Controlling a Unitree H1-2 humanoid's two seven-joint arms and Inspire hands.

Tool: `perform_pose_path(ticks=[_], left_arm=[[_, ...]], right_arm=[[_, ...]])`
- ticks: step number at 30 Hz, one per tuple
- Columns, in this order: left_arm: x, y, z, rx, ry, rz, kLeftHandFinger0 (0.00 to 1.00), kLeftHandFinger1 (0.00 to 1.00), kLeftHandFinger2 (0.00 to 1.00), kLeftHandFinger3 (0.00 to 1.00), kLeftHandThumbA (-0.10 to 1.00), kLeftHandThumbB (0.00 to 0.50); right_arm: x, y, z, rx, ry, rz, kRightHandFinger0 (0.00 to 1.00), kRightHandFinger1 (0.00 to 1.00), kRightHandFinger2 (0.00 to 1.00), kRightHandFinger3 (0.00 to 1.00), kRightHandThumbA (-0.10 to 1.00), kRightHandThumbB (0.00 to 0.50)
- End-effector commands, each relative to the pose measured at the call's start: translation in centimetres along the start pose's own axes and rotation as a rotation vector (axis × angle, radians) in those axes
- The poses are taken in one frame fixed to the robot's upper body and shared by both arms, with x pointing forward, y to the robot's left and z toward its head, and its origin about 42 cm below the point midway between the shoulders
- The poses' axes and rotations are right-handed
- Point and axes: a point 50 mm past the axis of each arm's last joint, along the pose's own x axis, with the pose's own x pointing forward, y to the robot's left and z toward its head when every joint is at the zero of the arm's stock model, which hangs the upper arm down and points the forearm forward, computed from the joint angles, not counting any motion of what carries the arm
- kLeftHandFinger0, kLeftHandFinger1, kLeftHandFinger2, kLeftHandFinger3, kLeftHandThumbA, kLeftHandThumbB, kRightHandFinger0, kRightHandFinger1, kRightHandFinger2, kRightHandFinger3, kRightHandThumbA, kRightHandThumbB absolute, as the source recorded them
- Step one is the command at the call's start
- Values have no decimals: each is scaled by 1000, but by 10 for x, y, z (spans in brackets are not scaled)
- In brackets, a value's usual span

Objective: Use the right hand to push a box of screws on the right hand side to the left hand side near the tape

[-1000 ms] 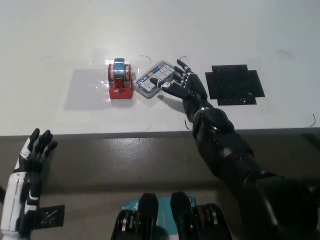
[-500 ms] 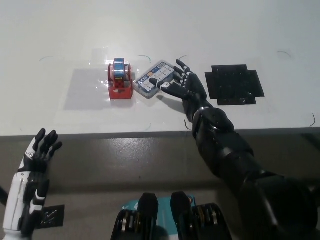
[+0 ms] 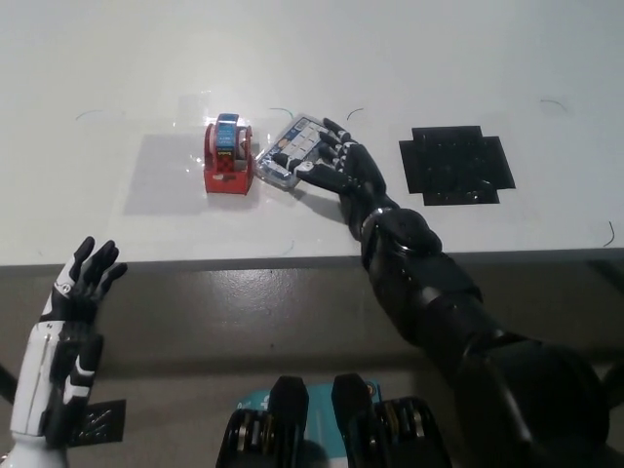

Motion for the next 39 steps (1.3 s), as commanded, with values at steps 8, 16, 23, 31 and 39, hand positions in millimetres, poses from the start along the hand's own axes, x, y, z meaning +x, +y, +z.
perform_pose_path(ticks=[8, 16, 23, 31, 39], left_arm=[[6, 12, 4, 42, -15, -29, 1000, 1000, 1000, 1000, 868, 57], [5, 10, 2, 33, -3, -29, 1000, 1000, 1000, 1000, 868, 78], [6, 7, 4, 15, -10, -35, 1000, 1000, 1000, 1000, 842, 65], [24, 10, 4, 36, -14, -40, 1000, 1000, 1000, 1000, 850, 87], [30, 15, 6, 46, -43, -43, 1000, 1000, 1000, 1000, 859, 57]], right_arm=[[8, 6, 46, -18, -186, 55, 1000, 1000, 1000, 1000, 1000, 184], [-11, -45, 68, -24, -471, 30, 1000, 1000, 1000, 1000, 1000, 222], [-105, -74, 101, -162, -808, 38, 1000, 1000, 1000, 1000, 1000, 137], [-229, -91, 86, -235, -999, 101, 1000, 1000, 1000, 1000, 1000, 149], [-314, -96, 34, -314, -988, 138, 1000, 1000, 1000, 1000, 1000, 232]])
